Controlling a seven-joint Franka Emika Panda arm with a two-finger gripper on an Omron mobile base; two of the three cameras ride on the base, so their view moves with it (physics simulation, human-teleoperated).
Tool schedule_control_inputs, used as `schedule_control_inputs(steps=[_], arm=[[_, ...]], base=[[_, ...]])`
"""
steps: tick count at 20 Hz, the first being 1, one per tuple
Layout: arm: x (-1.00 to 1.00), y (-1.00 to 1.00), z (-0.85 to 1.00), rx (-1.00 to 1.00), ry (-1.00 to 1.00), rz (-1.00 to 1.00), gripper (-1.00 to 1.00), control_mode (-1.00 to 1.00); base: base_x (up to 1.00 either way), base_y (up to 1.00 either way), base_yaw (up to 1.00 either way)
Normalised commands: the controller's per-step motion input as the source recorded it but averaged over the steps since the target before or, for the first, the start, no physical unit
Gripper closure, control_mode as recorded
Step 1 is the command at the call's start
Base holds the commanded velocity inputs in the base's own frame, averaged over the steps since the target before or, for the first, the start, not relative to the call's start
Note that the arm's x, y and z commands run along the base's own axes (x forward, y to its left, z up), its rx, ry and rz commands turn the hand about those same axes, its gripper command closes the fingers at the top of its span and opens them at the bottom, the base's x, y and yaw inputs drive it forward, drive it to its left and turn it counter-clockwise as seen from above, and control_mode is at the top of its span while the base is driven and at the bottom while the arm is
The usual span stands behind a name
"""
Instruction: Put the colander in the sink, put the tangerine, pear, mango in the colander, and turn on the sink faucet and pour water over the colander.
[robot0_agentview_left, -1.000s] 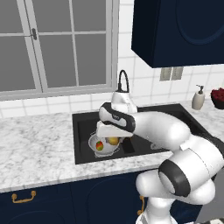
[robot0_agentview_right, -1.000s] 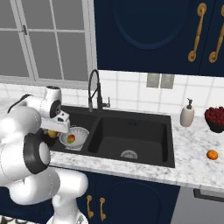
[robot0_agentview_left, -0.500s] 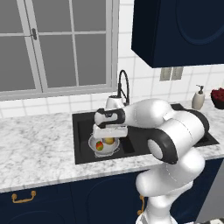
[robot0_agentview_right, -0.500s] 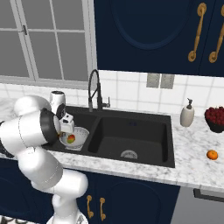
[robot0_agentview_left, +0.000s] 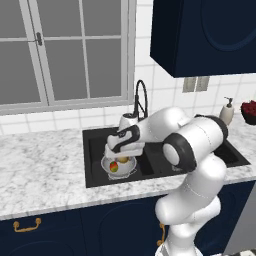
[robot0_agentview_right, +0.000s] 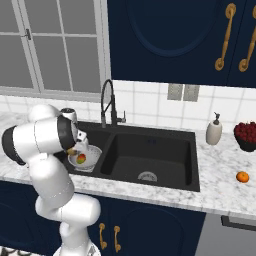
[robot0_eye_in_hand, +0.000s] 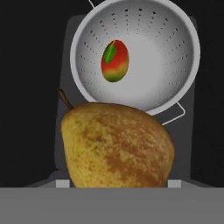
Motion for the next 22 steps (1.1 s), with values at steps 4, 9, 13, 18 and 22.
schedule_control_inputs(steps=[4,9,13,18,22], arm=[[0.29,0.0,-0.31,-0.03,0.0,0.0,1.0,-1.0],[0.17,0.09,-0.21,-0.07,0.0,0.0,1.0,-1.0],[0.25,0.27,-0.17,-0.08,0.0,0.0,1.0,-1.0],[0.45,0.08,-0.09,0.0,0.0,0.0,1.0,-1.0],[0.48,0.0,-0.16,0.0,0.0,0.0,1.0,-1.0]], base=[[0.0,0.0,0.0],[0.0,0.0,0.0],[0.0,0.0,0.0],[0.0,0.0,0.0],[0.0,0.0,0.0]])
